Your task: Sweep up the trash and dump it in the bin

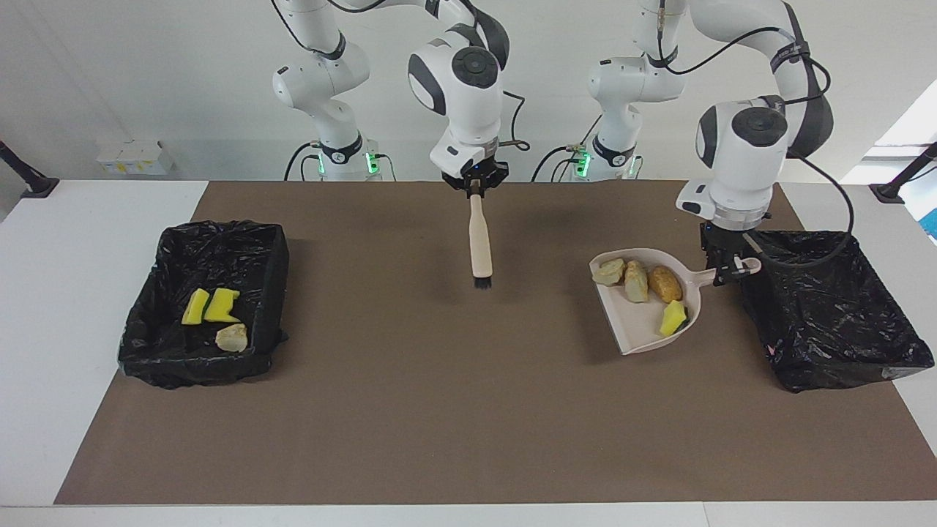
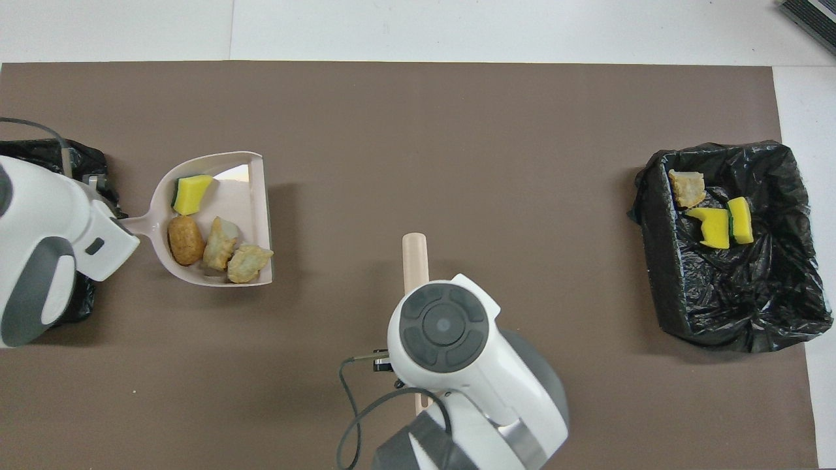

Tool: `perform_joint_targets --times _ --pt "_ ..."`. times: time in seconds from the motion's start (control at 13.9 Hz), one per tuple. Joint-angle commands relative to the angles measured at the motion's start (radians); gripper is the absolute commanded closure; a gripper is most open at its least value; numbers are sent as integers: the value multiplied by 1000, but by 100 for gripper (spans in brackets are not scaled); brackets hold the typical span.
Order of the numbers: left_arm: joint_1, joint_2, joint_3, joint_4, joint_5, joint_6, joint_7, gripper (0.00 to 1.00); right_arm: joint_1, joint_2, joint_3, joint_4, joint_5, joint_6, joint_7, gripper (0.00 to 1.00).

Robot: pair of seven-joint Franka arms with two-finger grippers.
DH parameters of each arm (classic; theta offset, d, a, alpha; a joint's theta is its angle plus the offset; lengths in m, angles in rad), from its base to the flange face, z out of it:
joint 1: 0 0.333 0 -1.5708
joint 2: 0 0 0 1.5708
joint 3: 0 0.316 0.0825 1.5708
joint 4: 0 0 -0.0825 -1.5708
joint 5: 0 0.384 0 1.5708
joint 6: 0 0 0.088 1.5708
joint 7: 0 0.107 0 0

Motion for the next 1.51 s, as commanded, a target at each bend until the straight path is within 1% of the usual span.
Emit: perform_joint_targets --times 0.0,0.14,0.22,0.29,0.43,0.57,0.65,0.72,0.79,0.86,0.93,1.01,1.15,1.22,1.44 --pt "130 -36 -9 -9 -55 -14 125 100 108 -17 1 -111 -2 125 115 100" --pt "208 -40 -8 11 -103 -13 206 100 160 10 1 -128 -2 166 155 100" --pt "245 -38 -8 32 -106 -14 225 100 194 24 1 -128 -1 198 195 97" --pt "284 -35 -8 49 -108 -16 234 100 209 37 2 -128 -1 218 254 96" --pt "356 -15 -8 103 -109 -15 297 100 249 60 4 -129 -1 227 286 96" --pt "441 37 -8 196 -109 -18 352 100 260 75 4 -144 -1 264 290 92" --pt "477 60 -8 238 -102 -15 404 100 262 73 4 -155 -1 287 286 91" --pt "505 87 -3 275 -94 4 464 100 262 73 4 -161 -1 299 272 88" --pt "526 112 -1 307 -65 13 511 100 262 73 4 -169 -1 310 264 81" --pt "534 137 -1 342 -4 31 526 100 262 70 4 -178 -1 318 266 71" --pt "532 152 -1 367 74 47 520 100 262 72 4 -178 -1 310 273 29" --pt "531 167 -1 370 140 61 500 100 260 72 4 -166 -1 286 284 0" --pt "523 192 -1 372 253 74 425 100 248 75 2 -104 -17 168 278 0" --pt "511 201 -1 373 325 73 374 100 236 70 -1 -80 -19 132 263 0" --pt "441 204 -3 376 568 48 279 100 155 58 -4 5 -25 77 194 0"
